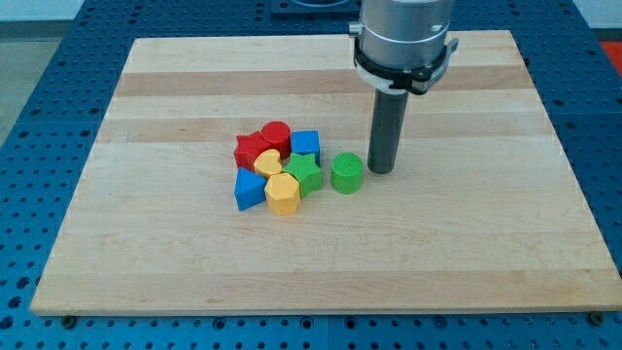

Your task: Slightly slide the green circle to the right side of the green star

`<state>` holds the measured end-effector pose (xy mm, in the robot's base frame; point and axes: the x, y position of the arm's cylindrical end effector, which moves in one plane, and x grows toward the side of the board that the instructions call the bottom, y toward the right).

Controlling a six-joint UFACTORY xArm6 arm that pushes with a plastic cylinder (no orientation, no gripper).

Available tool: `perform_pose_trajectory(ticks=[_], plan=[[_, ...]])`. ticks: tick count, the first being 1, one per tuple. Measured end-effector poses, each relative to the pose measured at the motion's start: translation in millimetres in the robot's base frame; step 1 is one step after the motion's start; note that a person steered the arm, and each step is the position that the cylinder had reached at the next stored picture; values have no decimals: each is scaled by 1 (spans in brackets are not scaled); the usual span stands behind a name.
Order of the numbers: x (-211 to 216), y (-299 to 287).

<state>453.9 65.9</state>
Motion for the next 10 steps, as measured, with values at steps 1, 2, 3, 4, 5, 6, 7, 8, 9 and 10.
perform_pose_trajectory(ticks=[1, 2, 3, 4, 5, 6, 7, 8, 9, 10], plan=[[0, -11], [3, -13], [33, -7], [37, -9], [21, -9], [2, -9], [-7, -9], [-7, -12], [17, 4], [59, -1]])
